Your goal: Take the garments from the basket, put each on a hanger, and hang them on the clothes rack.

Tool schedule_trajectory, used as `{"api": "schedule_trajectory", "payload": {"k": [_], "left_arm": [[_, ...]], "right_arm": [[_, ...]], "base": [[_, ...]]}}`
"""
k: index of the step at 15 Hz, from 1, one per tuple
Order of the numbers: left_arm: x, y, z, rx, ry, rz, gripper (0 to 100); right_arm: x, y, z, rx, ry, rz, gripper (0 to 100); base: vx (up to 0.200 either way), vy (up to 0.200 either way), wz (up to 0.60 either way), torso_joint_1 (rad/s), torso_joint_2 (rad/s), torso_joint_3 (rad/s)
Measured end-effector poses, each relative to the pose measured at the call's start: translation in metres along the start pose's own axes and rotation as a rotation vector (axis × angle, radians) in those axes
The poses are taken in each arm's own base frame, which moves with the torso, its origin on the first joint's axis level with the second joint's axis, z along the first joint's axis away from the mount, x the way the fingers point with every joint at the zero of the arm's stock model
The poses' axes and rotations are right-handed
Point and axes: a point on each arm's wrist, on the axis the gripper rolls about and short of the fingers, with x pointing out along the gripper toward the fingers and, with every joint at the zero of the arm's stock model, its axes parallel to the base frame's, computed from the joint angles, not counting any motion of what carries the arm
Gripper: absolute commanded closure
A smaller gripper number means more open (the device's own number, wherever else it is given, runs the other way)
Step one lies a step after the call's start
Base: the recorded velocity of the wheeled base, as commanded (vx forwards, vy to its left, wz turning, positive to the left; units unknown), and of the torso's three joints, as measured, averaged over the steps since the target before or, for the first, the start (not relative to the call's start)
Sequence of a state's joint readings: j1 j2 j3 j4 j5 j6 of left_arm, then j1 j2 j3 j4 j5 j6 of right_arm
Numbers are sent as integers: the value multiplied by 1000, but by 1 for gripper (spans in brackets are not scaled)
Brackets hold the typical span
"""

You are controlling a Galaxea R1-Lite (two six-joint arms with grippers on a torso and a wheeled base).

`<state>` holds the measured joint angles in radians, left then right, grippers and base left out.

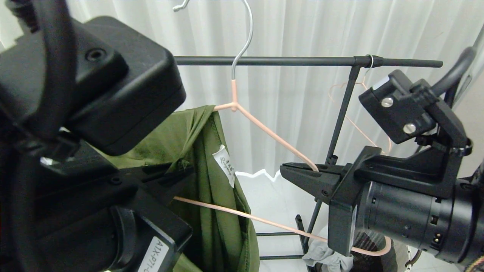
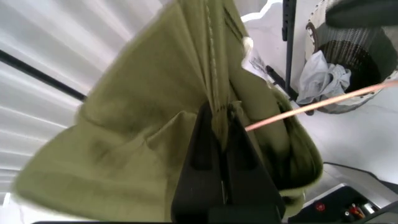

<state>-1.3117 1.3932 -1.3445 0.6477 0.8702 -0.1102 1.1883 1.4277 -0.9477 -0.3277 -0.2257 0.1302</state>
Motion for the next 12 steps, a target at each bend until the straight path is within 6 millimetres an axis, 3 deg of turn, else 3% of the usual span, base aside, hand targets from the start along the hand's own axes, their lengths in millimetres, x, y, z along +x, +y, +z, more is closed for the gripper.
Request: {"api": "schedule_trajectory", "payload": {"k": [2, 3, 12], "left_arm": [[0, 1, 0, -1, 0, 1, 100], [0, 1, 0, -2, 1, 1, 0], [-14, 18, -6, -23, -31, -1, 0]], "right_arm": [[0, 0, 3, -16, -31, -11, 100], [0, 0, 4, -25, -45, -15, 100], [-3, -11, 10, -97, -81, -59, 100]], "base": [[0, 0, 0, 0, 0, 0], [0, 0, 0, 0, 0, 0], [0, 0, 0, 0, 0, 0]]}}
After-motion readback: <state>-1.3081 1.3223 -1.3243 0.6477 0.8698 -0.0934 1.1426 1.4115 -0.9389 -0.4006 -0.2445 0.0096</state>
